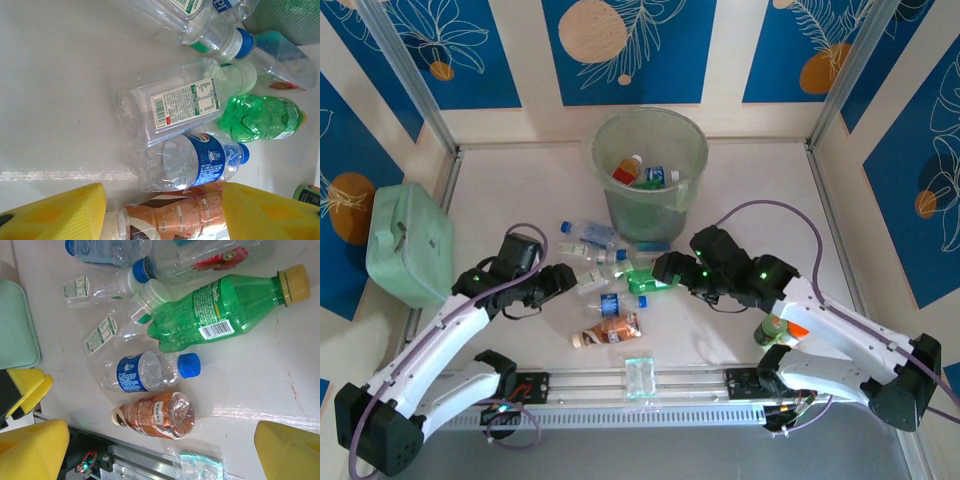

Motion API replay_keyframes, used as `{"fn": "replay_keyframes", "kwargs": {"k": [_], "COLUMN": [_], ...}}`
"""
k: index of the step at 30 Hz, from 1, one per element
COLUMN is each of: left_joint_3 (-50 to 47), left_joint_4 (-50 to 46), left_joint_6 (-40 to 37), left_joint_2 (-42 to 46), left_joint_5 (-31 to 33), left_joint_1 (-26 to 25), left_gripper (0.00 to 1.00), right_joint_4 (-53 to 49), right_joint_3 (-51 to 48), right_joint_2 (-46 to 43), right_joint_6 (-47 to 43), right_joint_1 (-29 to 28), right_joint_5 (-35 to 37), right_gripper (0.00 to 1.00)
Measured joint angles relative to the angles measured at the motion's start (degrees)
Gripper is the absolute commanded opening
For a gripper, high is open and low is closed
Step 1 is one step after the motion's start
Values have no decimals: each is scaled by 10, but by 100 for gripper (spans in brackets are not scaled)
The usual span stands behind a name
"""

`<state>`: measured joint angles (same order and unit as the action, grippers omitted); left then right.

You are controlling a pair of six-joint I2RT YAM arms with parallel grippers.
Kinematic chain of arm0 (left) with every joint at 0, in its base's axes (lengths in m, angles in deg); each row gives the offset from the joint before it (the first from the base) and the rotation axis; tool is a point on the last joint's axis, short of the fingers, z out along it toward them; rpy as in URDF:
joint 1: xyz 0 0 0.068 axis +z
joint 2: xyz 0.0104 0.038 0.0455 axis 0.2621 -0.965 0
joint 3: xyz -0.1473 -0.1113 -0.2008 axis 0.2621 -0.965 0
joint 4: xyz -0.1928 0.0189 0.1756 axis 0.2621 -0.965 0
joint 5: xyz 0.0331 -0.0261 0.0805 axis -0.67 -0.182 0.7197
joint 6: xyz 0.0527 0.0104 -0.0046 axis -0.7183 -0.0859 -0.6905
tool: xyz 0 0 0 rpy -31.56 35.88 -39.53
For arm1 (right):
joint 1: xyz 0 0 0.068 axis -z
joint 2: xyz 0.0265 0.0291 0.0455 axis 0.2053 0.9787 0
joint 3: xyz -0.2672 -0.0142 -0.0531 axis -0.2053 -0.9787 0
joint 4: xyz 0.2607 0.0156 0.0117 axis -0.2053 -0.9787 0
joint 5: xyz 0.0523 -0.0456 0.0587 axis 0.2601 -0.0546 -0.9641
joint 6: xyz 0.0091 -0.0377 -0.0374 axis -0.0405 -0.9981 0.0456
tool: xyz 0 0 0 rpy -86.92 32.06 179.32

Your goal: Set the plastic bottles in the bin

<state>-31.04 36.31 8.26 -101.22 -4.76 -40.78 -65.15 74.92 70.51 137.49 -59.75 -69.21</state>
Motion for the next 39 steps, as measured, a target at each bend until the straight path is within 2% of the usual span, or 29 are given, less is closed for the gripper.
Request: {"fn": "replay_keyframes", "kwargs": {"k": [3,7,19,27,39], "left_joint_3": [-1,-1,3,3,3], "left_joint_4": [0,8,49,76,98], "left_joint_6": [-4,-5,-17,-20,-21], "left_joint_2": [2,2,2,7,7], "left_joint_5": [-3,-3,-14,-29,-41], "left_joint_1": [0,0,0,0,0], "left_gripper": [62,62,62,62,63], "right_joint_4": [-7,-12,121,217,280], "right_joint_3": [0,-13,-104,-122,-133], "right_joint_2": [25,63,115,172,220], "right_joint_6": [31,93,207,252,298], "right_joint_1": [-1,17,153,163,165], "right_joint_5": [15,35,26,24,19], "right_gripper": [90,79,67,62,56]}}
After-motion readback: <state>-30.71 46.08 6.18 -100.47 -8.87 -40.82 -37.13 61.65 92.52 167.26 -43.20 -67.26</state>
